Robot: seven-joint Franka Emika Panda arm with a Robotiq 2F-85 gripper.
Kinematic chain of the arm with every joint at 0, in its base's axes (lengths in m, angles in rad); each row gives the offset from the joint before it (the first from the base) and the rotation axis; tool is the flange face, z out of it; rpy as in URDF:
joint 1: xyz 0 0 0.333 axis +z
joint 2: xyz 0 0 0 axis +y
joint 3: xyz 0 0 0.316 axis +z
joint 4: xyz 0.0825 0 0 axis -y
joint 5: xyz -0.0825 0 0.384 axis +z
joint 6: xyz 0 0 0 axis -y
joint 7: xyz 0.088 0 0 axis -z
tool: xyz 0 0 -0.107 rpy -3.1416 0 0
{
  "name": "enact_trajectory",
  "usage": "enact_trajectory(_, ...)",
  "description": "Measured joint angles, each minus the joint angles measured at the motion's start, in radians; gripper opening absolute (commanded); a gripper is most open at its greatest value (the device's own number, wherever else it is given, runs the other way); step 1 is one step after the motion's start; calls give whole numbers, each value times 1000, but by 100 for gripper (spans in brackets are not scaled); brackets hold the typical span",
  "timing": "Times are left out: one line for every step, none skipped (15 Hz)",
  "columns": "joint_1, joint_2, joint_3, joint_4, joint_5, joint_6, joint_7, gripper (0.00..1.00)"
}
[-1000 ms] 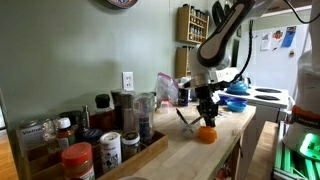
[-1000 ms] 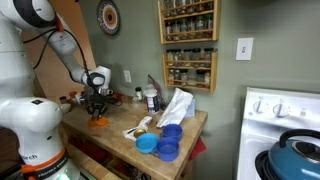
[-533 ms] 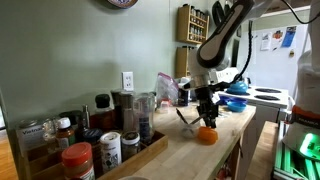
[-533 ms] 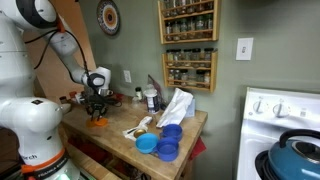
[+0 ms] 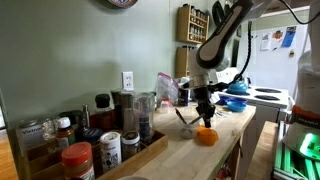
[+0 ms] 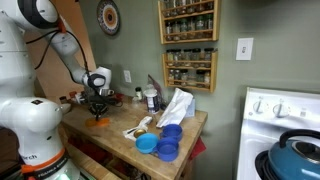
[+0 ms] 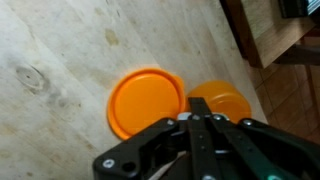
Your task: Place the orange lid on top of the container on the blue jar
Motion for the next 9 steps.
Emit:
enact_trajectory(-1, 4, 0, -1, -1, 22, 12, 0)
enact_trajectory(-2, 10, -1, -3, -8, 54, 35, 0)
enact_trajectory(-4, 18, -4, -5, -29, 94, 73, 0)
enact_trajectory(-6, 27, -8, -7, -56, 130, 115, 8)
enact_trajectory(-10, 37, -11, -7, -77, 152, 149, 27)
enact_trajectory(-14, 44, -12, -7, -94, 161, 175, 34)
enact_trajectory(-18, 50, -12, -7, -108, 165, 197, 41)
enact_trajectory(-20, 53, -12, -7, -119, 165, 213, 49)
enact_trajectory(-22, 53, -12, -7, -122, 165, 218, 56)
